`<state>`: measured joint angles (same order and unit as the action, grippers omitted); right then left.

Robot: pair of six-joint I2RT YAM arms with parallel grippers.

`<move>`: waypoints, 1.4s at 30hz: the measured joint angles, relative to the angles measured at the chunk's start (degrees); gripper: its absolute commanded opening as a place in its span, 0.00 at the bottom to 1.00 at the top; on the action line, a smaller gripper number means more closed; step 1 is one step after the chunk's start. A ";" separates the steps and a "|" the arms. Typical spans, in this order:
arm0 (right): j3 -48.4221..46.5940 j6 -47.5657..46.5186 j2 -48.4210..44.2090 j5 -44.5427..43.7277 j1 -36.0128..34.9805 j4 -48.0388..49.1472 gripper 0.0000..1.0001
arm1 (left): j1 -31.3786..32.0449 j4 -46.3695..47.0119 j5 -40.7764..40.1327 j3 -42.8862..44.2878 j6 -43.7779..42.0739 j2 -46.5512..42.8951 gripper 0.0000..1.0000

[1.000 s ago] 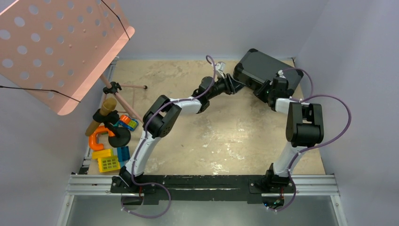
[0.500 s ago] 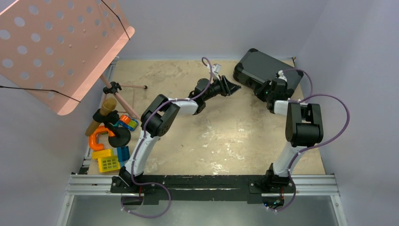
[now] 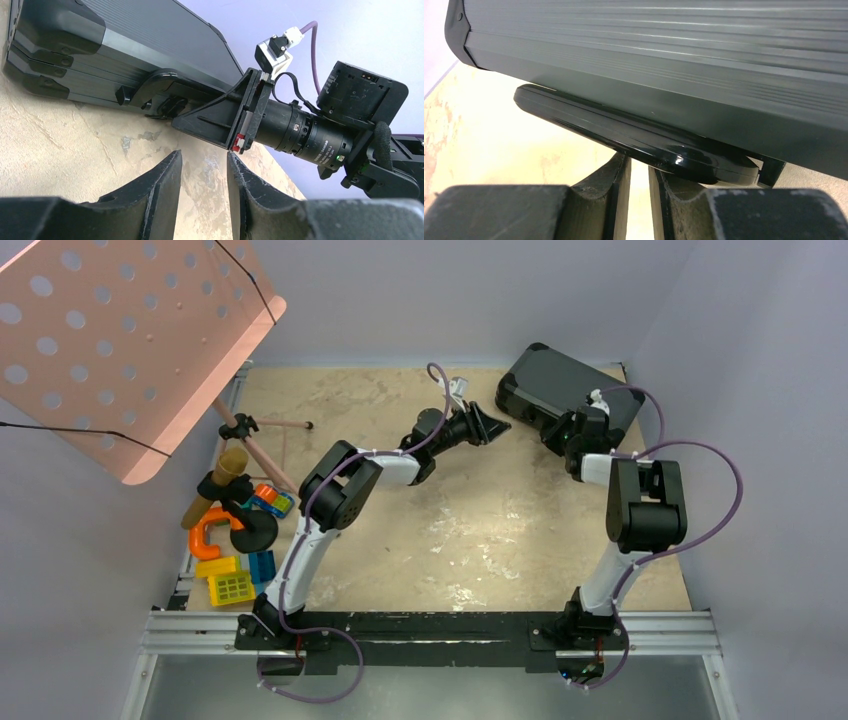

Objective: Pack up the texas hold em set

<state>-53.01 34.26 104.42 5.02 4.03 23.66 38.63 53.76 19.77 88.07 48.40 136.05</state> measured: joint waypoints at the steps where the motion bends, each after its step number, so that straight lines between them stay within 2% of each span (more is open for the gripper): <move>1: 0.00 -0.04 -0.02 -0.02 0.00 -0.04 0.23 | 0.00 0.17 0.00 -0.15 0.00 0.00 0.42; 10: 0.00 -1.36 -3.48 -0.74 0.48 -0.48 0.25 | 0.00 0.42 0.28 -0.87 0.07 0.00 0.42; 15: -1.20 -1.97 -7.52 -1.42 0.87 3.85 0.37 | 0.00 0.59 0.59 -0.87 0.09 0.00 0.41; 19: -4.02 -2.23 -7.28 -4.42 2.91 7.30 0.42 | 0.00 0.61 0.85 -0.87 0.20 0.00 0.41; 21: -4.04 -2.34 -7.28 -5.77 3.39 7.45 0.47 | 0.00 0.63 1.05 -0.94 0.26 -0.04 0.41; 24: -2.16 -3.50 -7.72 -6.01 3.37 8.33 0.59 | 0.00 0.70 1.29 -1.73 0.24 -0.46 0.41; 29: -0.13 -8.52 -10.43 -4.83 2.60 4.66 0.67 | 0.00 0.83 2.10 -2.73 0.00 -1.29 0.43; 32: -0.87 -11.96 -11.98 -3.98 2.25 0.94 0.69 | 0.00 0.55 2.49 -3.43 -0.20 -2.10 0.51; 36: -2.95 -15.67 -12.46 -3.17 2.19 -3.96 0.69 | -0.04 -1.90 2.73 -4.68 -1.60 -4.20 0.72; 42: -6.64 -18.80 -11.87 -0.83 2.19 -10.03 0.70 | -1.55 -7.43 3.17 -9.33 -2.95 -10.14 0.95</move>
<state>-59.66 15.46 92.55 4.19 6.22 13.63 37.08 46.33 22.94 78.74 45.45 125.91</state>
